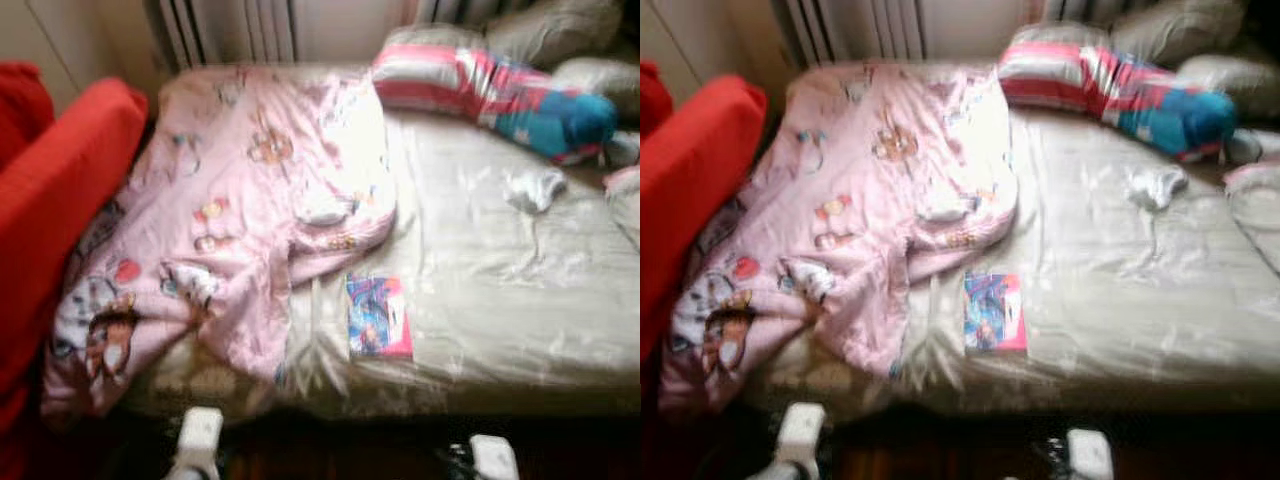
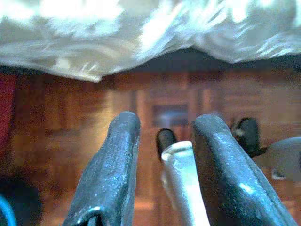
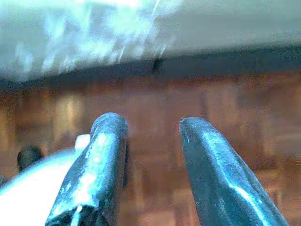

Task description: Clean up the room

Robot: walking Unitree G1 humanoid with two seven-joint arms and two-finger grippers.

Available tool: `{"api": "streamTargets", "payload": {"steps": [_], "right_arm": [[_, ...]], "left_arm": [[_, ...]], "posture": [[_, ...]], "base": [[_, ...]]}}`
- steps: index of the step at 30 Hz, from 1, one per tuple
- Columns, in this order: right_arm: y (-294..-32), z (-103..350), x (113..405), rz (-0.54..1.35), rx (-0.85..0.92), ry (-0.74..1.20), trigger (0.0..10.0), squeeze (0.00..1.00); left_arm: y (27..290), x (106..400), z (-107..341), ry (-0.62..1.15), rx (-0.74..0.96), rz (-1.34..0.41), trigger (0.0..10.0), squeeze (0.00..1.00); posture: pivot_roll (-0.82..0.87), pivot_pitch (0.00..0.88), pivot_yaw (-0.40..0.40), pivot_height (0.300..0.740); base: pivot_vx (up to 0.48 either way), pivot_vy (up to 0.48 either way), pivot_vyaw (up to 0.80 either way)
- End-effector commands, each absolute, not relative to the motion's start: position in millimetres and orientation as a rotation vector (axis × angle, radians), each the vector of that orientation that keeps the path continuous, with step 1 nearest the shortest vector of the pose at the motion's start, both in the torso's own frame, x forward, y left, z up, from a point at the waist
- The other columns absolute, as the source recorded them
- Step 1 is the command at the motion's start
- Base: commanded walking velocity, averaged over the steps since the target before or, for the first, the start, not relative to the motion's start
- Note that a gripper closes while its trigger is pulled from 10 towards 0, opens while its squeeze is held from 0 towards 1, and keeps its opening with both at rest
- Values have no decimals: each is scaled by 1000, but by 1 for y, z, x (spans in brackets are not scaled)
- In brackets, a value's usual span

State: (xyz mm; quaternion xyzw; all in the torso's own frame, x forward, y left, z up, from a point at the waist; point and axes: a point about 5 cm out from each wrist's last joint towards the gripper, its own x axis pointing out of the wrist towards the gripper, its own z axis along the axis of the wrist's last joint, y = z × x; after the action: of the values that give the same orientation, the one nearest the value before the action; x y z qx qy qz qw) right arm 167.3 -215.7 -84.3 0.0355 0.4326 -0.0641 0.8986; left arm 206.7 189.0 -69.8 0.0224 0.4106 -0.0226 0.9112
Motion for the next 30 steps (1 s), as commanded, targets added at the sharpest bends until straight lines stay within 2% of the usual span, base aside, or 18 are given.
{"api": "streamTargets", "payload": {"steps": [1, 9, 19, 30], "right_arm": [[-205, -88, 163, -121, 109, 913, 10000, 0], [-176, -83, 185, -91, 115, 877, 10000, 0], [-177, -84, 181, -70, 85, 882, 10000, 0], [-178, -84, 181, -74, 84, 882, 10000, 0]], "left_arm": [[200, 200, -72, 866, 69, -29, 10000, 0], [195, 205, -70, 844, 62, -42, 10000, 0], [196, 204, -70, 846, 58, -41, 10000, 0], [195, 202, -71, 853, 60, -45, 10000, 0]], "posture": [[-20, 139, -4, 740], [-20, 131, -8, 740], [-23, 124, -7, 740], [-24, 110, -4, 740]], "base": [[0, 0, 0], [0, 0, 0], [0, 0, 0], [0, 0, 714]]}}
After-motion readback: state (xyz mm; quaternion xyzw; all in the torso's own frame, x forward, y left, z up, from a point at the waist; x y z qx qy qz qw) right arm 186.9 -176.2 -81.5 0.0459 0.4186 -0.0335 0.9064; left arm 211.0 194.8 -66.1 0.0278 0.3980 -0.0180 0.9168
